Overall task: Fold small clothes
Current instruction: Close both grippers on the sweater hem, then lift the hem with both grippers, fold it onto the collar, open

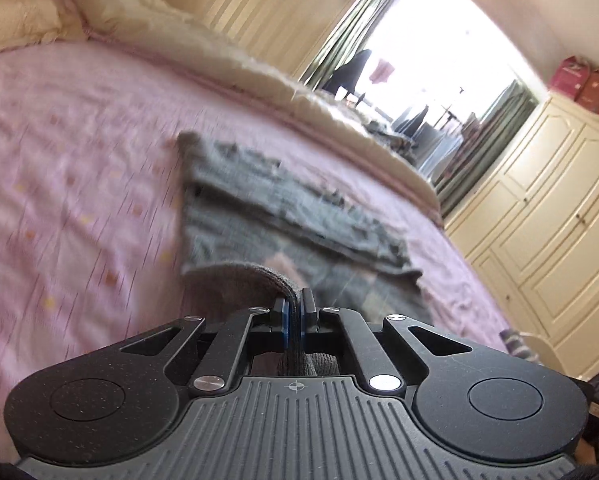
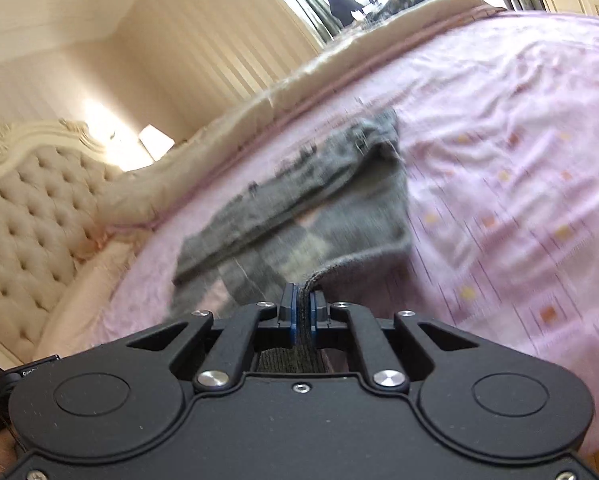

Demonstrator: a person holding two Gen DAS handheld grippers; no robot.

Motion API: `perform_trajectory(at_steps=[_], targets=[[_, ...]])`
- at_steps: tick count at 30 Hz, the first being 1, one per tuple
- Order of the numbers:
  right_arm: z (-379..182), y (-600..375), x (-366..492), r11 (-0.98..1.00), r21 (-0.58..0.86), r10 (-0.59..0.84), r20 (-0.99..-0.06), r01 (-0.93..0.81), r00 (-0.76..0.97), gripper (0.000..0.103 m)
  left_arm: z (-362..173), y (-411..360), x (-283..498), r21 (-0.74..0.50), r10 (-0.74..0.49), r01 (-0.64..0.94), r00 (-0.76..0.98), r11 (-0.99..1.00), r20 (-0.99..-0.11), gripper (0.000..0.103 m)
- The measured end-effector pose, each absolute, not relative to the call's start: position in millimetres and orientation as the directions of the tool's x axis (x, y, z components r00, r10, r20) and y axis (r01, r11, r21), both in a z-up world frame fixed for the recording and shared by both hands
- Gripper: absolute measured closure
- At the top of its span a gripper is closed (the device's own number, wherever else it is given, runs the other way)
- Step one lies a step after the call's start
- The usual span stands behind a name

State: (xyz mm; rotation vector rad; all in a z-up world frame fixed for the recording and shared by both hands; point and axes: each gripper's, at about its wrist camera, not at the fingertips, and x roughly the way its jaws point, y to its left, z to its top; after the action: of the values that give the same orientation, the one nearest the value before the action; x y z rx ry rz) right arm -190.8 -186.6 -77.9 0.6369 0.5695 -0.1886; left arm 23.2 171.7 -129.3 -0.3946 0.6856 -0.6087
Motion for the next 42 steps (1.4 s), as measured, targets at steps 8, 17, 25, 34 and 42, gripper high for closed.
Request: perform_trajectory(at_steps=[8,17,25,34,42], targets=[[-40,-225,-122,0.785,0.549,-0.008,-0.455,0.288,0.890,0.091,-84,151,96,-0.528,-0.650,0.421,0.654,0.738,-0.387,0.099],[-56,-275,-14,0.757,0.556,-0.060,-0.465,0.343,0.884,0.091,-87,110,206,-0.513,-0.626,0.398,0.660,0.760,-0.415,0.099],[-118,-312,75,0.712,0.519,-0.096,-0.595,0.473,0.798,0.091,-142,72,287,-0.468,-0.551,0.316,0.634,0.825,-0.543,0.099],[-151,-321,118,0.719,0.432,-0.113,-0.699,0.544,0.706,0.086,-175,67,327,-0.424,-0.469,0.233,0.624,0.875,-0.625,0.079],[-117,-300,103,0.826,0.293,-0.210,-0.632,0.481,0.746,0.052,-133,77,300,-0.306,-0.438,0.316,0.710,0.898,-0.552,0.061]])
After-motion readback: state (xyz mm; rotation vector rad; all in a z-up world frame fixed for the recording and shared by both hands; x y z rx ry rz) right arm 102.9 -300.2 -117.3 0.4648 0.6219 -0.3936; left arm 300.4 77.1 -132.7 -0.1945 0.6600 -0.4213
